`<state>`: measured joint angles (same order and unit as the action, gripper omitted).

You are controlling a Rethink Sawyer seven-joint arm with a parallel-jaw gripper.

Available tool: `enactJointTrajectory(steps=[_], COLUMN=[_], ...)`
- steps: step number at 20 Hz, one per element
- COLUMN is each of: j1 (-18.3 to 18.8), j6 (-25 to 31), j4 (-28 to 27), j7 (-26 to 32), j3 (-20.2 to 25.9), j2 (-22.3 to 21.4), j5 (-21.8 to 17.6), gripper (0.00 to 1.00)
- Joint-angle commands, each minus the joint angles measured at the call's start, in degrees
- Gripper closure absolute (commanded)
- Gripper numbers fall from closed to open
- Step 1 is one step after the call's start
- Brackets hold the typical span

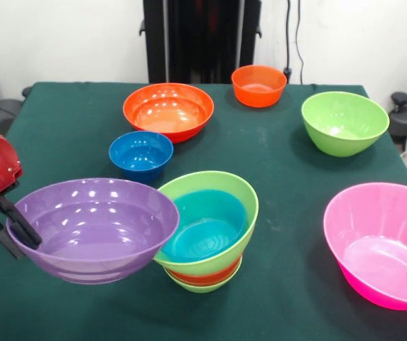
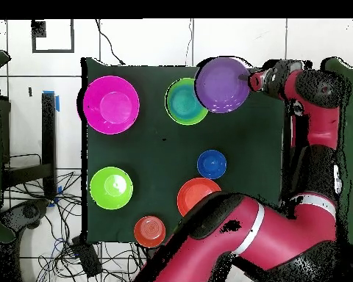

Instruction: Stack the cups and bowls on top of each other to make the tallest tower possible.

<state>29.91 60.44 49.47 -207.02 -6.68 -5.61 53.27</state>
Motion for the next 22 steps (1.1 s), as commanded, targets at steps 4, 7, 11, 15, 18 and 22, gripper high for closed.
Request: enactJointTrajectory(steps=[4, 7, 11, 15, 18, 22], j1=[-1.9, -1.7, -1.3, -0.8, -0.6, -0.3], j6=[5.7, 6.4, 8.7, 8.8, 7.8, 7.1], j4=[-4.2, -3.7, -1.6, 5.2, 11.0, 15.6], j7=[-19.8, -19.8, -18.5, -12.2, -7.1, -3.7], j3=[3.4, 3.7, 4.0, 4.2, 3.6, 3.8], j2=[-0.1, -0.6, -2.3, -6.2, -8.7, -10.6], j5=[-0.6, -0.6, -0.7, -0.1, -0.3, -1.0], gripper=[1.0, 1.0, 1.0, 1.0, 1.0, 1.0])
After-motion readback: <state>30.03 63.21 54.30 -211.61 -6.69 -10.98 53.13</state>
